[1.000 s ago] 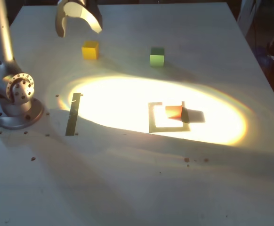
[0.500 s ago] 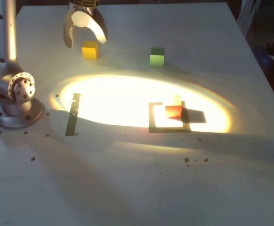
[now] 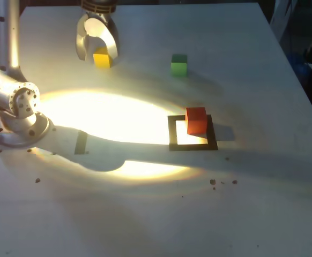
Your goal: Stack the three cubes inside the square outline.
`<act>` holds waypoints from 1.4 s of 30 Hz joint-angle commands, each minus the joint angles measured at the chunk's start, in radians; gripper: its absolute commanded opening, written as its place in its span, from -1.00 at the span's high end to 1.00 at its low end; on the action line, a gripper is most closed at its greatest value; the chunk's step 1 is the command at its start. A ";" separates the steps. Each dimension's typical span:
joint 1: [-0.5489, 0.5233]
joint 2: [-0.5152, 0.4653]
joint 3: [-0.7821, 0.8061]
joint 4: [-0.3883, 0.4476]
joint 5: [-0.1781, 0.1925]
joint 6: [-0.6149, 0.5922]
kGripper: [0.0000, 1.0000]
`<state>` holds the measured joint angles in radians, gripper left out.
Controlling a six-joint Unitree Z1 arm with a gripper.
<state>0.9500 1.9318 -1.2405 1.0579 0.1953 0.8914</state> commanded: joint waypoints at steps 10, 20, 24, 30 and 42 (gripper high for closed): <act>0.000 0.008 -0.007 -0.016 -0.012 0.010 0.22; -0.040 -0.045 -0.015 0.000 -0.033 0.005 0.23; -0.147 -0.131 -0.032 0.056 -0.051 -0.058 0.23; -0.471 -0.195 -0.143 0.263 -0.049 -0.385 0.23; -0.931 -0.049 -0.481 0.442 -0.140 -0.863 0.23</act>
<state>0.2525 1.8518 -1.6753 1.4908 0.0640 0.2408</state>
